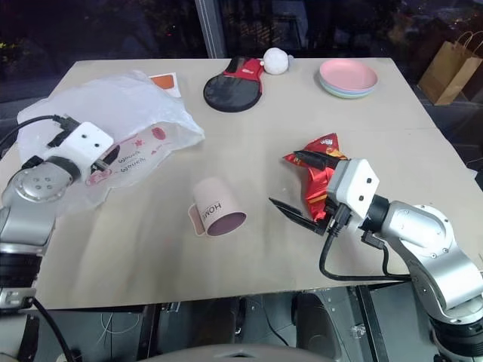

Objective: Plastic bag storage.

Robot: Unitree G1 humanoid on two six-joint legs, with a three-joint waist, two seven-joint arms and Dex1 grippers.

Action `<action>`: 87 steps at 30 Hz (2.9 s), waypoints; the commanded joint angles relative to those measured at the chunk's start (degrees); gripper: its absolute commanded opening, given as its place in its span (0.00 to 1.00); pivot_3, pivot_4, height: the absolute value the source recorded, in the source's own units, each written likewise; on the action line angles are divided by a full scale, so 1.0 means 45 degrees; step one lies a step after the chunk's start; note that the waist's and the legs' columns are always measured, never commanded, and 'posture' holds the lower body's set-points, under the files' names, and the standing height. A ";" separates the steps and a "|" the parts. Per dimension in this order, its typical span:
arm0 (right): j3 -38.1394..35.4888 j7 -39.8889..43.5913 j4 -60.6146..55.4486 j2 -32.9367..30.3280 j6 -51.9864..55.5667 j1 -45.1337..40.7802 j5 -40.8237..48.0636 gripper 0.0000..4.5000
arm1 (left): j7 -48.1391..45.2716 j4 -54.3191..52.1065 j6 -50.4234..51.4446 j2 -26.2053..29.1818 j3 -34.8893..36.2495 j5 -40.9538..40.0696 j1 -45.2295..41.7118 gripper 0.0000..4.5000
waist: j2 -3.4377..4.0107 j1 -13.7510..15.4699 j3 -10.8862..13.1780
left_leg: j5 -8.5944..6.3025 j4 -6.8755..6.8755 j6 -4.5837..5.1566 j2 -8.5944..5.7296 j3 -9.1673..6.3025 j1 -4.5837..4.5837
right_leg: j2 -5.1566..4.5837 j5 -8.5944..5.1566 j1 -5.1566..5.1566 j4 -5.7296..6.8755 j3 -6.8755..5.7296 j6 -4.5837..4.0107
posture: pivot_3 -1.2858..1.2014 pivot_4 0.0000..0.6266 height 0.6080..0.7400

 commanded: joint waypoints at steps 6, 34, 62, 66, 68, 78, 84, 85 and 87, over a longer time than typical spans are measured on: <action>0.0896 -0.0507 -0.0435 -0.0079 -0.0073 0.0112 -0.1117 1.00 | -0.1478 0.0273 0.2325 -0.0882 0.0871 -0.1851 -0.1685 0.02 | -0.0003 -0.0018 -0.0002 | 0.0000 0.0006 0.0000 0.0000 0.0000 0.0000 | 0.0000 0.0001 0.0001 0.0009 0.0000 0.0002 | 0.52 0.24 1.00; 0.5108 0.0771 0.3994 0.2665 0.0225 -0.2973 -0.4990 1.00 | -0.0486 -0.5471 1.2288 -0.2801 0.1424 -0.6149 -0.4567 0.02 | -0.0026 -0.0296 0.0001 | 0.0003 0.0030 -0.0003 -0.0012 -0.0046 -0.0002 | 0.0006 0.0006 -0.0001 0.0053 -0.0013 -0.0004 | 0.52 0.24 1.00; 0.4305 0.0372 1.0869 0.2677 -0.3705 -0.6399 -0.6600 1.00 | -0.0296 -0.5207 1.2017 -0.2687 0.1417 -0.6357 -0.4754 0.02 | -0.0022 -0.0378 0.0003 | 0.0004 0.0017 -0.0004 -0.0013 -0.0028 0.0004 | 0.0006 0.0008 -0.0010 0.0055 0.0003 -0.0005 | 0.52 0.24 1.00; 0.3613 0.1439 0.9121 0.1866 -0.1880 -0.5611 -0.5462 1.00 | -0.0248 -0.5275 1.2050 -0.2749 0.1487 -0.6372 -0.4733 0.02 | -0.0022 -0.0283 0.0003 | 0.0004 0.0015 -0.0004 -0.0015 -0.0045 -0.0009 | 0.0003 0.0008 -0.0009 0.0053 -0.0011 -0.0007 | 0.52 0.24 1.00; 0.3074 0.1928 0.7084 0.1357 0.0035 -0.4561 -0.4179 1.00 | -0.0247 -0.5278 1.2032 -0.2734 0.1522 -0.6385 -0.4694 0.02 | -0.0022 -0.0213 0.0004 | 0.0004 0.0013 -0.0004 -0.0018 -0.0050 -0.0017 | -0.0002 0.0008 -0.0009 0.0046 -0.0020 -0.0007 | 0.52 0.24 1.00; 0.2769 0.2564 0.2760 0.1311 0.3377 -0.2302 -0.0287 1.00 | -0.0389 -0.4836 1.1613 -0.2699 0.1259 -0.6364 -0.4663 0.02 | -0.0013 -0.0366 0.0009 | 0.0004 0.0014 -0.0002 -0.0015 -0.0041 0.0012 | 0.0002 0.0004 -0.0002 0.0055 -0.0011 0.0002 | 0.52 0.24 1.00; 0.2990 0.1640 0.3467 0.2629 0.5946 -0.2885 0.1710 1.00 | -0.0418 -0.4617 1.1343 -0.2736 0.1105 -0.6366 -0.4702 0.02 | -0.0016 -0.0331 0.0008 | 0.0008 0.0033 -0.0004 -0.0016 -0.0051 0.0009 | 0.0003 0.0006 0.0001 0.0079 -0.0015 -0.0002 | 0.52 0.24 1.00; 0.3155 0.1529 0.3578 0.2842 0.6074 -0.2952 0.1741 1.00 | -0.0410 -0.4626 1.1324 -0.2751 0.1106 -0.6379 -0.4691 0.02 | -0.0015 -0.0338 0.0008 | 0.0008 0.0033 -0.0004 -0.0015 -0.0054 0.0008 | 0.0002 0.0006 0.0001 0.0079 -0.0017 -0.0003 | 0.52 0.24 1.00; 0.3040 0.1127 0.3874 0.3450 0.6487 -0.3127 0.2070 1.00 | -0.0377 -0.4662 1.1311 -0.2771 0.1132 -0.6404 -0.4663 0.02 | -0.0015 -0.0337 0.0008 | 0.0008 0.0032 -0.0004 -0.0016 -0.0051 0.0008 | 0.0002 0.0006 -0.0002 0.0079 -0.0016 -0.0004 | 0.52 0.24 1.00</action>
